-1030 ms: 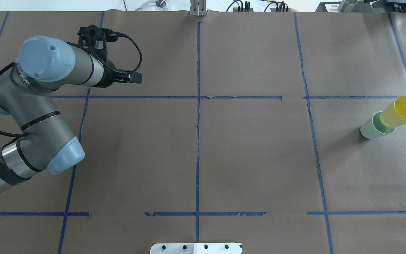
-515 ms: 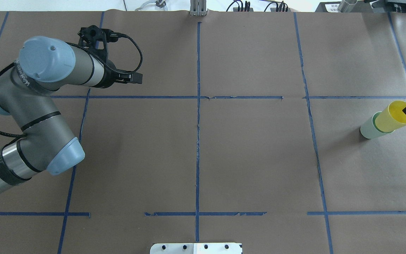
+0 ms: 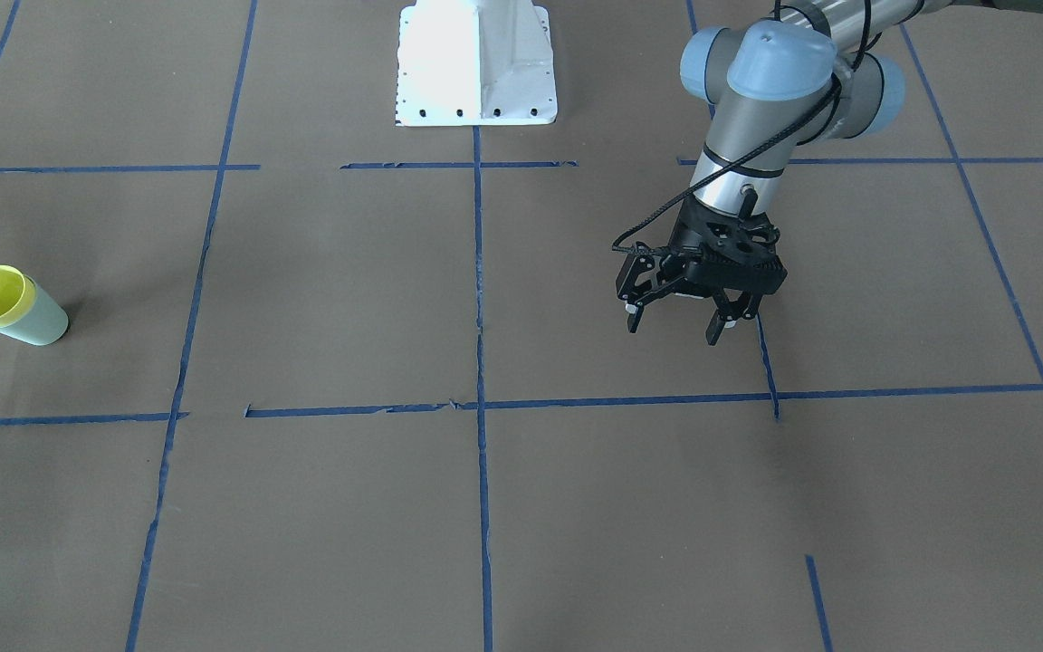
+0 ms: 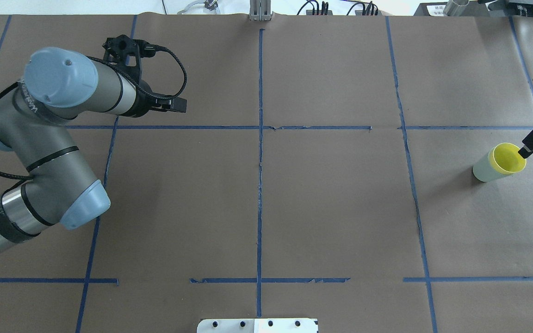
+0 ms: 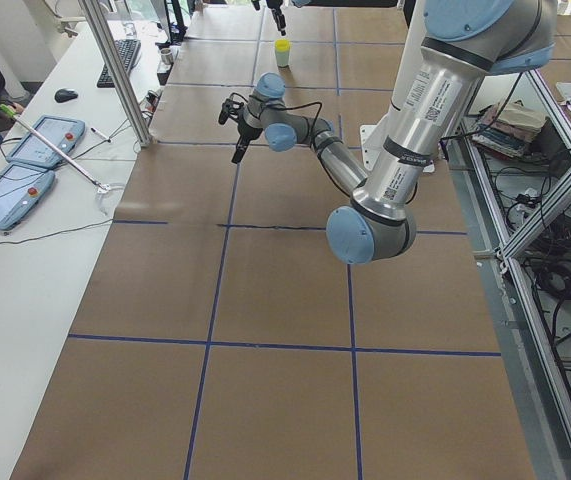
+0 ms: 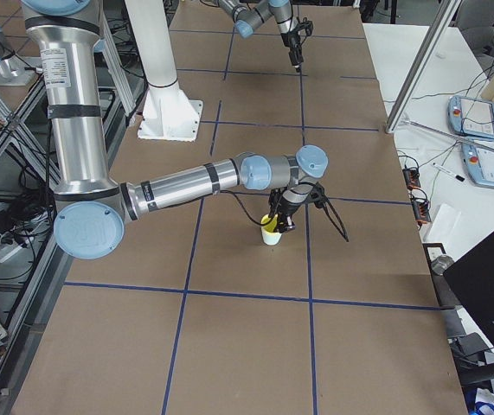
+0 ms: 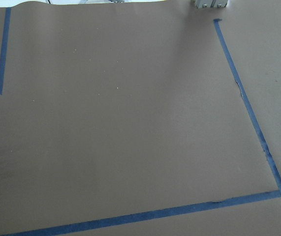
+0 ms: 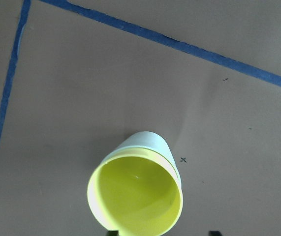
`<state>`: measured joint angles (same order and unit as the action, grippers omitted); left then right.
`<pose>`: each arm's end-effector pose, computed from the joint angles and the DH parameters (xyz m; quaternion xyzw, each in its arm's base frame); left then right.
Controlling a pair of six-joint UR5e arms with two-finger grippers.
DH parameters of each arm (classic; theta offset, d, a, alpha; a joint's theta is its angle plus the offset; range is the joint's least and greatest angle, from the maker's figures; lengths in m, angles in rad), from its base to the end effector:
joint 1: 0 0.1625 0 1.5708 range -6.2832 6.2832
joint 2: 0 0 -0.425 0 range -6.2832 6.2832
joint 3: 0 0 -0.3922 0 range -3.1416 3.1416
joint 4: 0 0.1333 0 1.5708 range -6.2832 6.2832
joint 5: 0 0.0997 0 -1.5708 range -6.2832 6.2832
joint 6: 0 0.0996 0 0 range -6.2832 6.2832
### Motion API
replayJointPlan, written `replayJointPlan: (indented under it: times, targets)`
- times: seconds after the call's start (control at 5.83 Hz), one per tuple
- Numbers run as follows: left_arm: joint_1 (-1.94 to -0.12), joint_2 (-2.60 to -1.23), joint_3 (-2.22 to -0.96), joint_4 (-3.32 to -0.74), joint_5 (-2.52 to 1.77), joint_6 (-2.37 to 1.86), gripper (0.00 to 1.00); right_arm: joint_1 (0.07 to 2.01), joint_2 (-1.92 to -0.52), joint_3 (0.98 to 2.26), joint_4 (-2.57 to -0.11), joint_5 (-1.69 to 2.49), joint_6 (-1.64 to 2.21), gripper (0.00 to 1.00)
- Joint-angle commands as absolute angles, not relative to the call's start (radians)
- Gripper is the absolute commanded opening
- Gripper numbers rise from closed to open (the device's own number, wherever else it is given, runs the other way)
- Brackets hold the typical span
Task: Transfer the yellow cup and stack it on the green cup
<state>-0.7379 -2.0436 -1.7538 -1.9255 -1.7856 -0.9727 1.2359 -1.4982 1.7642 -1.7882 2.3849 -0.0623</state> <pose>0.3980 -0.5133 0.2690 0.2244 0.4359 -0.0090 0.8715 -0.1108 -0.5037 0.5467 -0.0317 -0.3951 -0.1906 0.8981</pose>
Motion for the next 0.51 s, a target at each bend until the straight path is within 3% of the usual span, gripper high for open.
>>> replayJointPlan:
  times: [0.0,0.34]
  targets:
    - [-0.793,-1.973,-1.753,-1.908,-1.905,-0.808,1.00,1.354,-1.543,1.773,-1.786,2.384,-0.083,1.00]
    - [-1.016,-1.939,-1.758,-1.602,-2.099,-0.322,1.00,1.495,-1.623,1.784,-1.781,2.382,-0.089,1.00]
